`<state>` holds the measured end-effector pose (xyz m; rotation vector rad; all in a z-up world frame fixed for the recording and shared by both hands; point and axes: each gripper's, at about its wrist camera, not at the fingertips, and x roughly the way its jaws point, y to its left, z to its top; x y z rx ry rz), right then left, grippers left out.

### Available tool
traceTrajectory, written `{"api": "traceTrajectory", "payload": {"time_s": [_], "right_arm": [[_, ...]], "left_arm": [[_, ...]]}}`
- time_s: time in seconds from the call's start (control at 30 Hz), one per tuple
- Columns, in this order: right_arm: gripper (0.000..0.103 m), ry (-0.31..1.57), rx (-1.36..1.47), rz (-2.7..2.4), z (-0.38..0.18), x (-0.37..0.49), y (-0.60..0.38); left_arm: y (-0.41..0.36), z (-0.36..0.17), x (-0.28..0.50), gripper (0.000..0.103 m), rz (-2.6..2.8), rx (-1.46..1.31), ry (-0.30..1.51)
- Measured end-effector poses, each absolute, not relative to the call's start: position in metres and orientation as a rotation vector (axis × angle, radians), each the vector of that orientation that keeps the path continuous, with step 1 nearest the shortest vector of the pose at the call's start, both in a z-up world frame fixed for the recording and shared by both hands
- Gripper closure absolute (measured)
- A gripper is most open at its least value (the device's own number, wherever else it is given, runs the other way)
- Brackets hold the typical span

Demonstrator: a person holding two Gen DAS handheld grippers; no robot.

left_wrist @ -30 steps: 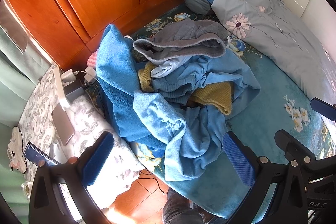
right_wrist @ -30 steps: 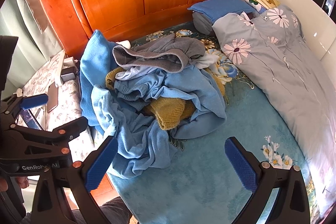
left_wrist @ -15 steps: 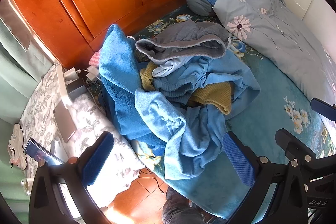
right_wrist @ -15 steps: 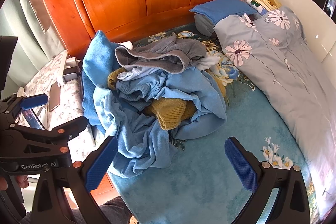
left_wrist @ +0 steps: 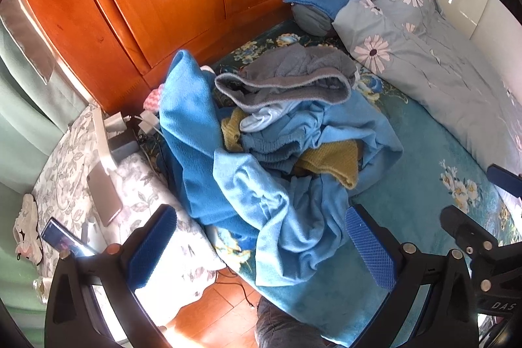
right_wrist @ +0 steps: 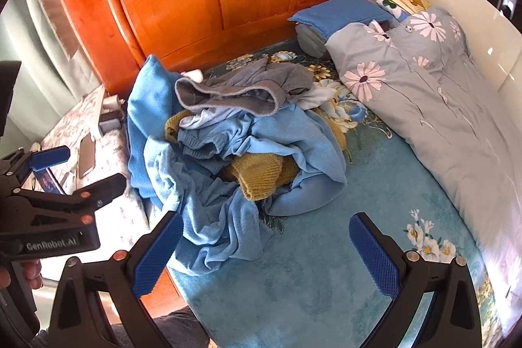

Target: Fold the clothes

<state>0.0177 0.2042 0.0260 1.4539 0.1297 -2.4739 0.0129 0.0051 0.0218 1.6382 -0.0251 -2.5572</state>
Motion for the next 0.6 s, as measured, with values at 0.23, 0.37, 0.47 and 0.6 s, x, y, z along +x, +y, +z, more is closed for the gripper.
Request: {"api": "traceTrajectory", "payload": {"time_s": [0.23, 0.37, 0.47, 0.6], "right_arm": [[0.000, 0.085, 1.515, -2.513, 0.020, -0.001, 0.209], [0.000, 0.079, 1.593, -2.530, 0.010, -0.014, 0.209], [0.000, 0.070, 1.670, -2.536, 0.003, -0.023, 0.211], [0.000, 0.043, 1.768, -2.558, -0.004, -0.032, 0.218]], "left_arm": [[-0.016, 0.008, -0.047, 0.000, -2.601, 1.627, 0.033], [-0.006, -0.012, -0.100, 0.000, -2.622, 1.677, 0.023], [0.004, -0.026, -0.131, 0.000, -2.626, 1.694, 0.000], [0.013, -0.053, -0.167, 0.000, -2.595, 1.715, -0.128]]}}
